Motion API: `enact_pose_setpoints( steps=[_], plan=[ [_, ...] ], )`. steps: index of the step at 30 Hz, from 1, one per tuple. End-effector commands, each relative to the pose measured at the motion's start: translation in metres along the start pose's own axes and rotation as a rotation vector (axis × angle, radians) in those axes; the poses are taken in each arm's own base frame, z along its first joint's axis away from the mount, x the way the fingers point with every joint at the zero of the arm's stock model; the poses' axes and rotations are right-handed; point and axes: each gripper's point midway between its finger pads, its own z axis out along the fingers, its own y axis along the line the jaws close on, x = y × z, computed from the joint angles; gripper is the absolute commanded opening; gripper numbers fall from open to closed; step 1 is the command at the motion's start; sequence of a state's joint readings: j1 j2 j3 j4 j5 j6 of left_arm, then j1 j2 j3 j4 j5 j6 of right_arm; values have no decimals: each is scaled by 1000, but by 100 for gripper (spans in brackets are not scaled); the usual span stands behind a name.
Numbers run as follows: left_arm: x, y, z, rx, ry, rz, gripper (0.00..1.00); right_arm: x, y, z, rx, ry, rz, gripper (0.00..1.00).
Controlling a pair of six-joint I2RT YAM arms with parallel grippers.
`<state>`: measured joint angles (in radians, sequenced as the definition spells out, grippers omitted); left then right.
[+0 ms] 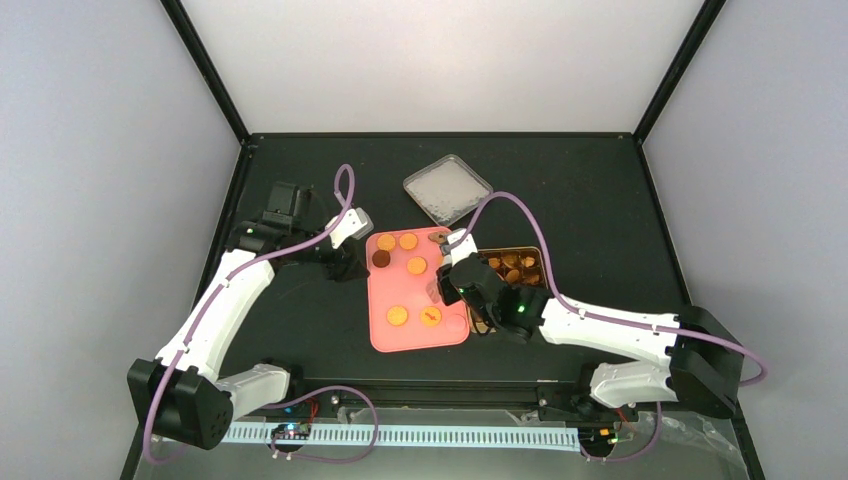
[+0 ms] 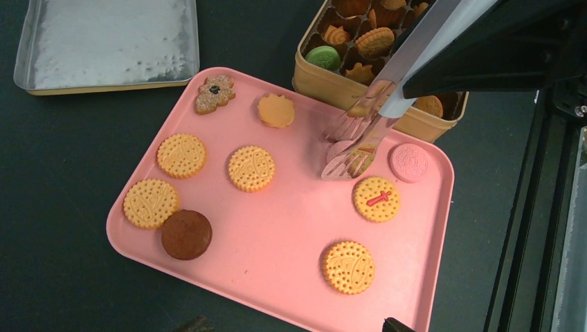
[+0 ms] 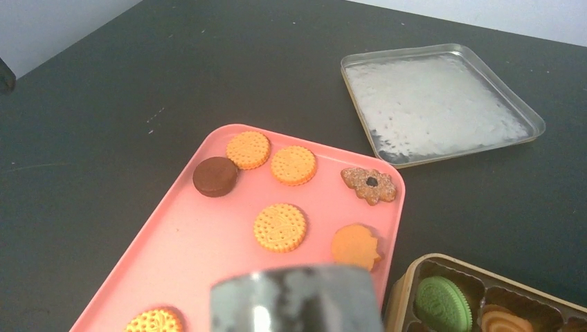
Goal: Pack the cookies
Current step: Pick up the fake cookies from the plate, then place the fake cookies in the empty pocket of the box.
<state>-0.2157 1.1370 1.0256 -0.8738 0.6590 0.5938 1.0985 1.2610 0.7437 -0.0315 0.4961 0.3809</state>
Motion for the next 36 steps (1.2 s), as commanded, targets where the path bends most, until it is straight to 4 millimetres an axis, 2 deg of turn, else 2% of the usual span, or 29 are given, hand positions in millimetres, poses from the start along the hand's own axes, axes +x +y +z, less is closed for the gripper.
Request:
enact_pose_setpoints(
  steps=[1, 4, 9, 14, 20, 25, 31, 34, 36],
  plan=[
    [-5, -1, -4, 5, -21, 18, 65, -7, -4, -6, 19, -12, -3, 31],
    [-6, -1, -5, 6, -25, 22, 65, -5, -2, -7, 8, -2, -9, 42],
    [-6, -2, -5, 12, -23, 20, 65, 3, -2, -5, -4, 8, 4, 45],
    [-5, -2, -5, 12, -20, 20, 65, 8, -2, -3, -2, 16, 2, 43],
    [-6, -2, -5, 13, -21, 20, 65, 8, -5, -3, 14, 17, -14, 33],
    [-7, -2, -6, 15, -22, 21, 64, -13, -4, -11, 18, -18, -32, 28],
    [-5, -3, -6, 18, -18, 17, 64, -67, -3, -42, -12, -125, -5, 25],
    [-6, -3, -7, 17, -19, 19, 64, -87, -12, -61, 5, -166, 7, 25],
    [-7, -3, -7, 18, -18, 19, 64, -92, -26, -73, 44, -179, 23, 25]
  ],
)
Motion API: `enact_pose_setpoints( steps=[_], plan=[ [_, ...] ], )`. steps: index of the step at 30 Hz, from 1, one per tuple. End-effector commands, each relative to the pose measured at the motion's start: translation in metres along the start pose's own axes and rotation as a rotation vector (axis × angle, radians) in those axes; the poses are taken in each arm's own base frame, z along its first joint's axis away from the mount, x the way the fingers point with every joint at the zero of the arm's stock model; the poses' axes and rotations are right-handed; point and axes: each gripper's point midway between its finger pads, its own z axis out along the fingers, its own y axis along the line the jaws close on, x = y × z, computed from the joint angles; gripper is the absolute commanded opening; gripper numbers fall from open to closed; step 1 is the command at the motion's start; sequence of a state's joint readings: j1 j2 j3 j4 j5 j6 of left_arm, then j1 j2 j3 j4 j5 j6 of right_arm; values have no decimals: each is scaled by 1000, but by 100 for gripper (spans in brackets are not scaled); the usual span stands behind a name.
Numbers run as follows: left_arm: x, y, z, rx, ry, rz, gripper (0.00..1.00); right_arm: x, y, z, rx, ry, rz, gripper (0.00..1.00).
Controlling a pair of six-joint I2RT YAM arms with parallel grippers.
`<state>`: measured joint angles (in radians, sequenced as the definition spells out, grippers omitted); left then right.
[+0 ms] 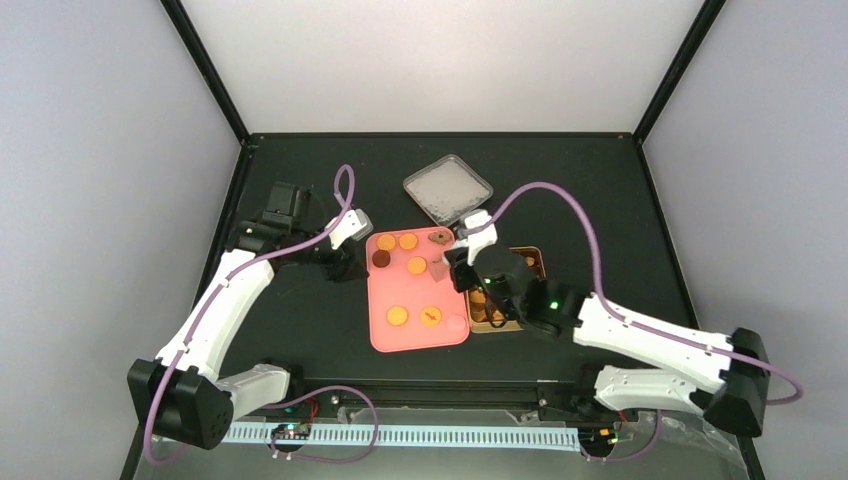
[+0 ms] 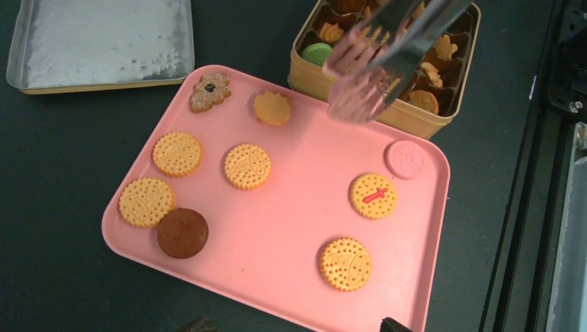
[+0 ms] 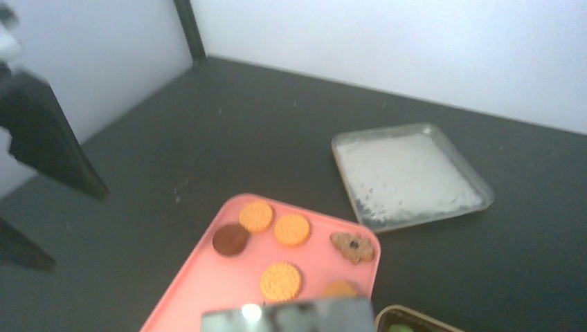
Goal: Pack the cookies
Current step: Place the fake cookies in the empty pocket of the box.
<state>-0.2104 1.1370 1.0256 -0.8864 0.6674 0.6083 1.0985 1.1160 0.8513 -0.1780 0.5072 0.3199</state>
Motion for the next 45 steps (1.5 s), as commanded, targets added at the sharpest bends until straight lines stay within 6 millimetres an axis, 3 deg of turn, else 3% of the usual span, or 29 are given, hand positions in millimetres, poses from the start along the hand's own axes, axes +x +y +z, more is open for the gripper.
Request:
enact_pose_setpoints(
  steps=[1, 6, 11, 18, 25, 36, 45],
  plan=[
    [-9, -2, -7, 8, -21, 17, 64, -38, -30, -33, 95, -90, 37, 25],
    [-9, -2, -6, 12, -21, 14, 64, -22, -76, -65, 241, -49, 67, 25],
    [-10, -1, -4, 26, -23, 3, 63, 8, -118, -101, 375, 27, 114, 25],
    [-11, 1, -2, 34, -21, -7, 63, 37, -142, -121, 447, 79, 156, 26],
    [-12, 1, -2, 34, -21, -5, 63, 33, -146, -118, 482, 48, 139, 30],
    [-10, 0, -1, 41, -18, -8, 64, 39, -141, -109, 485, 74, 119, 46],
    [-9, 0, 0, 40, -17, -12, 63, 22, -138, -112, 461, 34, 130, 44]
  ],
)
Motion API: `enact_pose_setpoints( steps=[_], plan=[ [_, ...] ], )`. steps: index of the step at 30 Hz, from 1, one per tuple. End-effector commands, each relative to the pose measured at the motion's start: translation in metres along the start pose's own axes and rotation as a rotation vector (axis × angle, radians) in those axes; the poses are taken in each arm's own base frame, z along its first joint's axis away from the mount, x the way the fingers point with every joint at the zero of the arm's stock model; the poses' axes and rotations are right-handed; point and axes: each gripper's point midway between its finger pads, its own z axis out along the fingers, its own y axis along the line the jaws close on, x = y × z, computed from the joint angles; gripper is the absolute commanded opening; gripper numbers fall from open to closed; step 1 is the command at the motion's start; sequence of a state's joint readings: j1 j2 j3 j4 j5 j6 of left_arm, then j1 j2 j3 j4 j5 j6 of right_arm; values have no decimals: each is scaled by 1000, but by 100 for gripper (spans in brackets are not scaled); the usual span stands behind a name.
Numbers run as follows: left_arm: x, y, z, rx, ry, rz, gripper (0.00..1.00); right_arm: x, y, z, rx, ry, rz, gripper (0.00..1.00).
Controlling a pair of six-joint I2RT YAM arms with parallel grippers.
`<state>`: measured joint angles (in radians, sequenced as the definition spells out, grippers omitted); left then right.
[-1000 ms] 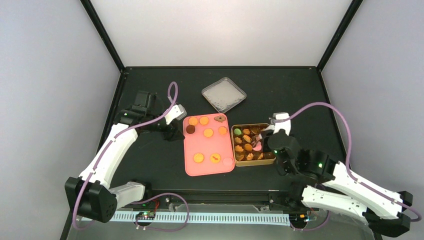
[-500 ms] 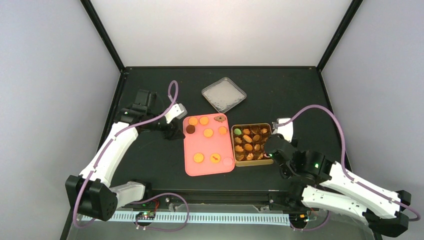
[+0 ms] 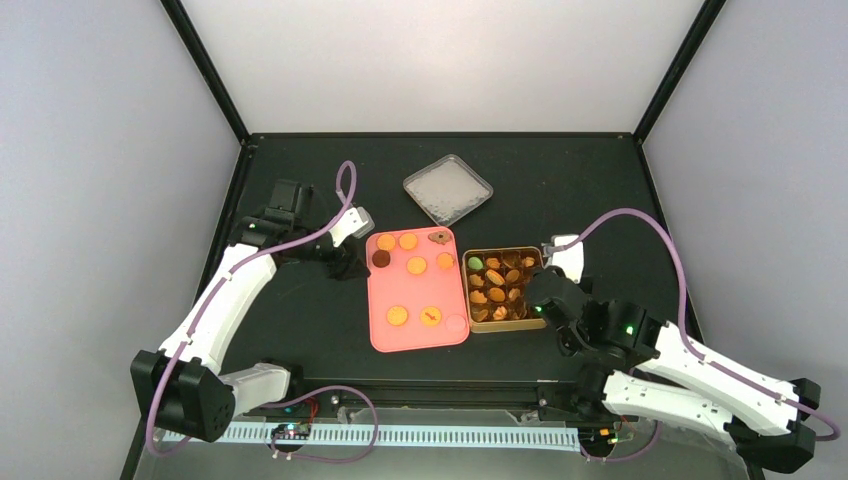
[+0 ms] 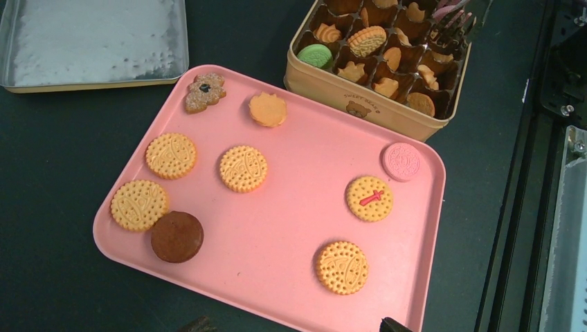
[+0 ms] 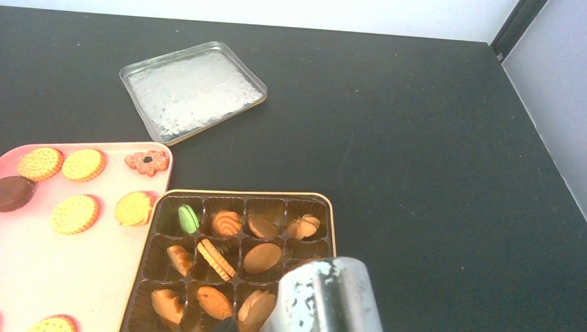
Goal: Pack the cookies
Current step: Place the fake cookies in the empty pocket of the box.
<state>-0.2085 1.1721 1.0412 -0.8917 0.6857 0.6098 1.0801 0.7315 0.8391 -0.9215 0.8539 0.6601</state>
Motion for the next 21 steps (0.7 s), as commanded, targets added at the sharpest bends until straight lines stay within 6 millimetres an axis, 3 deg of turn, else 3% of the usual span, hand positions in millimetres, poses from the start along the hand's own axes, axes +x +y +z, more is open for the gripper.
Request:
enact_pose_setpoints(
  steps=[1, 8, 17, 21],
  plan=[
    [-7, -2, -5, 15, -21, 2, 63, -22, 1, -6, -4, -62, 30, 42],
    [-6, -2, -7, 4, -22, 7, 63, -45, 5, -10, 20, -95, -20, 36],
    [-5, -1, -5, 8, -25, 0, 63, -38, -16, -9, 75, -99, -29, 19],
    [-6, -1, -4, 12, -26, -5, 63, -44, -17, -11, 75, -118, -31, 15]
  ],
)
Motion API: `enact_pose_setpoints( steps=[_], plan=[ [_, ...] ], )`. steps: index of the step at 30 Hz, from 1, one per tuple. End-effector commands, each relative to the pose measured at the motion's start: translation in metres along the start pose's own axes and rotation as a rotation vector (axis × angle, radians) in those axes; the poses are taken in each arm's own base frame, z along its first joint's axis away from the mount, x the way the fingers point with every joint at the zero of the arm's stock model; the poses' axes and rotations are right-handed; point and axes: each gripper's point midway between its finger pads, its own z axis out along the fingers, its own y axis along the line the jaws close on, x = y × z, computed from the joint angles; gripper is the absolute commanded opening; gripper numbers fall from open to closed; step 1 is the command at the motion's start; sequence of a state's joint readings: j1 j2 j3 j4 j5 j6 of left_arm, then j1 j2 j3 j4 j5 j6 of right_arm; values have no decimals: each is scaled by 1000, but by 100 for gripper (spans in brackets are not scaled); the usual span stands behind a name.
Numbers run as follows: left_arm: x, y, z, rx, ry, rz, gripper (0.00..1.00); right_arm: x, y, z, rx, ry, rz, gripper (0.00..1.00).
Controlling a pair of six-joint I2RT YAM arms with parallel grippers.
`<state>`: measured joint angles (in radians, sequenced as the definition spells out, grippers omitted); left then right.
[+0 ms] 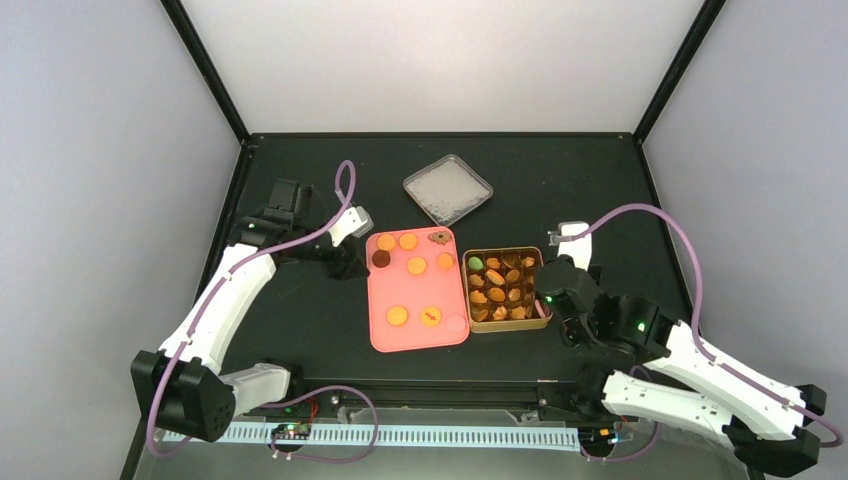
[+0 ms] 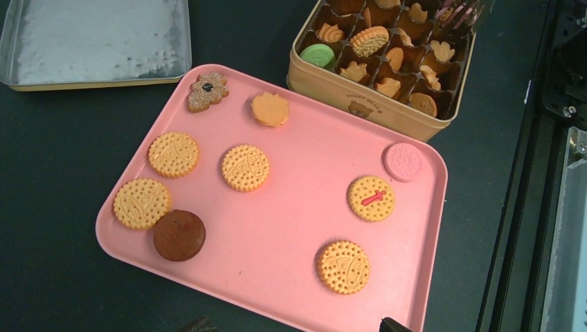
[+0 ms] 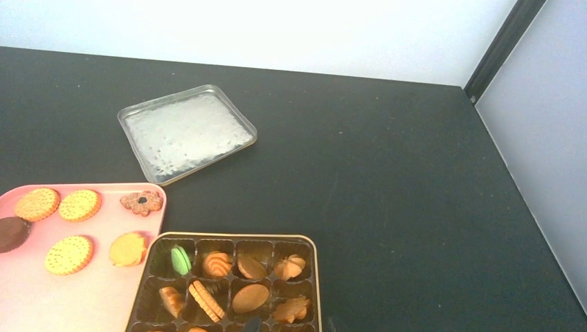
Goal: Pack the cookies
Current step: Place the fake cookies in the empty pocket of the box.
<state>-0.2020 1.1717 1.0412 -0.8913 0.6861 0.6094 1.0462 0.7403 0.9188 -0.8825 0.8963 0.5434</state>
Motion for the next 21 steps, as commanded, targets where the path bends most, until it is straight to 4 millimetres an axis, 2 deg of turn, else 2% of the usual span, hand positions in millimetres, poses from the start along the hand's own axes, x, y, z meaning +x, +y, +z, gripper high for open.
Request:
enact_pose_setpoints(
  steps=[1, 7, 10, 14, 21],
  plan=[
    [-5, -2, -3, 18, -23, -3, 63, -10, -11, -3, 44, -45, -11, 14],
    [-5, -3, -4, 17, -22, -1, 63, -37, -11, -13, 23, -104, -1, 15],
    [-5, -3, -4, 17, -23, 0, 63, -43, -13, -15, 31, -120, -13, 15],
    [-6, -3, -3, 19, -25, -2, 63, -45, -15, -15, 42, -127, -23, 13],
    [-5, -3, -3, 20, -24, -5, 63, -36, -11, -12, 27, -108, -25, 9]
  ],
)
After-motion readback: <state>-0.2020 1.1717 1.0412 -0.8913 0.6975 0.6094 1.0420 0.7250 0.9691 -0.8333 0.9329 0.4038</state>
